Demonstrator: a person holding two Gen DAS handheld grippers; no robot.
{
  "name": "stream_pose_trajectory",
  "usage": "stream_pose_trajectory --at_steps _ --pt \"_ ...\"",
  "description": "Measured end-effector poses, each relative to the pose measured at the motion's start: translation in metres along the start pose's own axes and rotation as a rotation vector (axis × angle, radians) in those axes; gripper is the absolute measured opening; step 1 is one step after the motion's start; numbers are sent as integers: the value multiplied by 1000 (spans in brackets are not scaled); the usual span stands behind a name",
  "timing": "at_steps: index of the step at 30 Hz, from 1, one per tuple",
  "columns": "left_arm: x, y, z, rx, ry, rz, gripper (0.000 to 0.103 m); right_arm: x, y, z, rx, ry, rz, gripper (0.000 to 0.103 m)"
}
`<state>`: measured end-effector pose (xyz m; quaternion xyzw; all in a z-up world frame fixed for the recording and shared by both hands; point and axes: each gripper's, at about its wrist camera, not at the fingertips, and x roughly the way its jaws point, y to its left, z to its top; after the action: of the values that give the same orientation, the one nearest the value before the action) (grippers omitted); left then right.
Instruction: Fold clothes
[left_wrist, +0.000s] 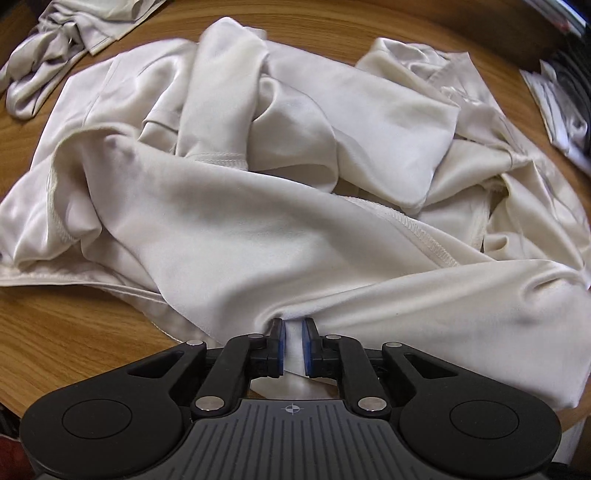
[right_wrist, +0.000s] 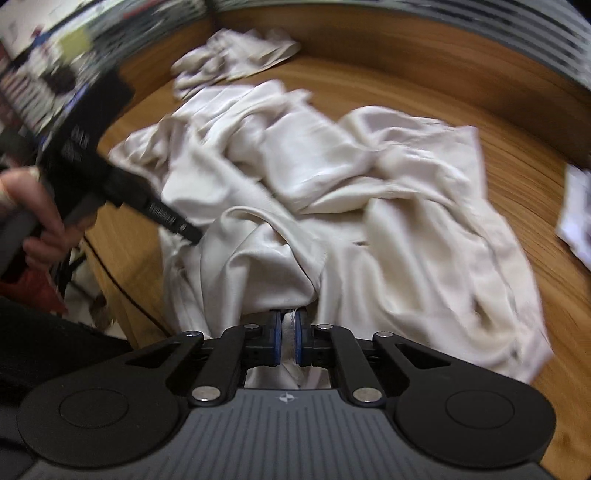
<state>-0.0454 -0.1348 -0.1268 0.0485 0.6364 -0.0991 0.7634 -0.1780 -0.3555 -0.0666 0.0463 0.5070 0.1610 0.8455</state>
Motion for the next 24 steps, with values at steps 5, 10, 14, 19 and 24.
stream_pose_trajectory --at_steps 5,10,14,19,24 --pt "1 -1 2 16 18 3 14 -28 -21 -21 138 -67 -94 7" --pt "3 -1 3 27 34 -6 14 -57 -51 -51 278 -121 -217 7" --pt "4 -5 4 39 43 -15 12 -67 -74 -72 388 -136 -227 7" --pt "4 -11 1 60 38 6 12 -70 -87 -95 558 -138 -239 4" --pt "5 -12 1 64 44 10 12 -75 -103 -107 611 -123 -231 5"
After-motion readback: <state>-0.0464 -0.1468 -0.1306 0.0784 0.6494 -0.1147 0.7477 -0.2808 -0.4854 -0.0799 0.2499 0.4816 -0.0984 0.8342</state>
